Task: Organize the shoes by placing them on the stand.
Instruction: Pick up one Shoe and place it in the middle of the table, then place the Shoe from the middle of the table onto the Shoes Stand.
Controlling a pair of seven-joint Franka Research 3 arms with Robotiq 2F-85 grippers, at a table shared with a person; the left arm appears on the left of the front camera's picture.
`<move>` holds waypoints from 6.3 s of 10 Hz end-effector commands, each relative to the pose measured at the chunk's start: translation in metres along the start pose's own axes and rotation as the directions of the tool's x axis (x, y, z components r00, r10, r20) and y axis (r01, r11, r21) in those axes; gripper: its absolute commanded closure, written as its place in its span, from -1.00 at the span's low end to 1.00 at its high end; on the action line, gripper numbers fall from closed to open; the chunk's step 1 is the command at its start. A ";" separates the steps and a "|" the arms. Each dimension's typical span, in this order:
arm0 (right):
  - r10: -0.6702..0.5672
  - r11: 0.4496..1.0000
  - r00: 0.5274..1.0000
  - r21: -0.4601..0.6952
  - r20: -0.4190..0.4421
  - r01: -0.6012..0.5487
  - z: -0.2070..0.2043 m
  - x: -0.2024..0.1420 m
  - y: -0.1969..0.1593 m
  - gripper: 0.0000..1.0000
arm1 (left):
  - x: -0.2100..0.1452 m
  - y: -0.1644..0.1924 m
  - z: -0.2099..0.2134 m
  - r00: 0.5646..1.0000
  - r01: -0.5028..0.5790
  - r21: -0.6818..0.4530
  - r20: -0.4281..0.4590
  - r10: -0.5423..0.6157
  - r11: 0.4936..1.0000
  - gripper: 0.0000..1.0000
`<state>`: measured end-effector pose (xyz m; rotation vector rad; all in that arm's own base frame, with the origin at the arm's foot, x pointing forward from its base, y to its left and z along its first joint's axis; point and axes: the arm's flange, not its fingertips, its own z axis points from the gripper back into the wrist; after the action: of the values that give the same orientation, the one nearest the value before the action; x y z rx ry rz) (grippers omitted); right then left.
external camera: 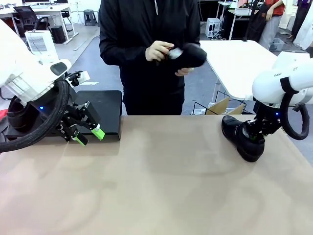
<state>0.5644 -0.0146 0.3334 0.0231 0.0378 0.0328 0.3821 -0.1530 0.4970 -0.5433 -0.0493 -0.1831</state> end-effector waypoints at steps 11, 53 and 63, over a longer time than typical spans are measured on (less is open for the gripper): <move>-0.311 0.950 0.907 0.112 0.286 0.290 0.140 -0.150 0.078 1.00 | 0.001 0.000 0.000 1.000 0.003 -0.010 0.005 -0.003 1.000 -0.25; -0.063 0.956 0.997 0.290 0.055 0.044 0.012 -0.205 0.337 -1.00 | 0.004 0.047 0.052 0.982 -0.128 0.060 0.144 0.118 0.990 -0.25; -0.060 0.955 0.998 0.292 0.032 0.048 0.012 -0.207 0.335 -1.00 | 0.004 0.047 0.052 0.982 -0.128 0.060 0.144 0.118 0.990 -0.25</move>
<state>0.3473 0.3135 0.3610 0.3175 0.0034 -0.0284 0.3949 -0.0888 0.5171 -0.4932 -0.1507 -0.0206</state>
